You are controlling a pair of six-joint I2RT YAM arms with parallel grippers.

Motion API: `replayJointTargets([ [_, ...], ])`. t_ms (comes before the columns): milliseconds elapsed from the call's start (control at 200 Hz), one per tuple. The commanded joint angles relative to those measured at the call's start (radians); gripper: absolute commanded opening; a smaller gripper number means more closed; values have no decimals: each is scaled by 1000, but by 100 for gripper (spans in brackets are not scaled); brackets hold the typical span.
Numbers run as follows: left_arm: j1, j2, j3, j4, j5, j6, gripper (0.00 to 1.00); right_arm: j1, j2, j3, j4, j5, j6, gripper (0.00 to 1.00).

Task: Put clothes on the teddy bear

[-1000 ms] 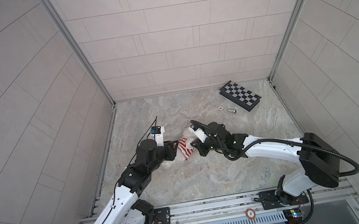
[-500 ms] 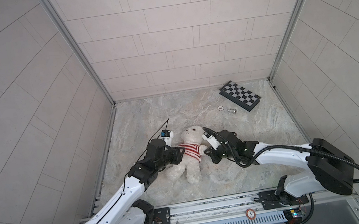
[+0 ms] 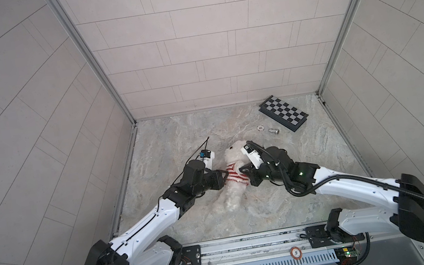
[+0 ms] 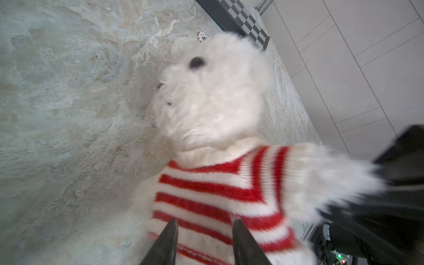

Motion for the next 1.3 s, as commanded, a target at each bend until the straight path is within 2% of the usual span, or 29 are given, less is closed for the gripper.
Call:
replayJointTargets([
  [0, -2, 88, -15, 188, 61, -73, 41, 16, -71, 32, -35, 36, 22, 0],
  [80, -20, 153, -9, 267, 91, -109, 40, 22, -72, 45, -61, 48, 25, 0],
  [200, -25, 197, -56, 381, 116, -164, 38, 34, -27, 89, -156, 135, 17, 0],
  [325, -28, 195, -96, 392, 104, -162, 38, 35, -6, 93, -185, 220, 55, 0],
  [476, -28, 180, -113, 385, 91, -150, 38, 37, -65, 75, -267, 337, 50, 0],
  [611, -27, 154, -111, 322, 9, -122, 39, 33, -153, 111, -471, 521, -14, 0],
  [736, -13, 89, -129, 265, -95, -109, 45, 25, -199, 158, -603, 602, -69, 0],
  [846, 9, 14, -150, 232, -146, -102, 49, 19, -154, 201, -664, 596, -109, 0],
  [971, 51, -68, -176, 212, -133, -100, 50, 19, -23, 257, -688, 564, -137, 0],
  [1121, 64, -177, -171, 133, -90, -41, 52, 20, 110, 279, -633, 494, -150, 0],
  [1297, 75, -287, -153, 3, -85, 21, 54, -1, 153, 296, -524, 448, -129, 0],
])
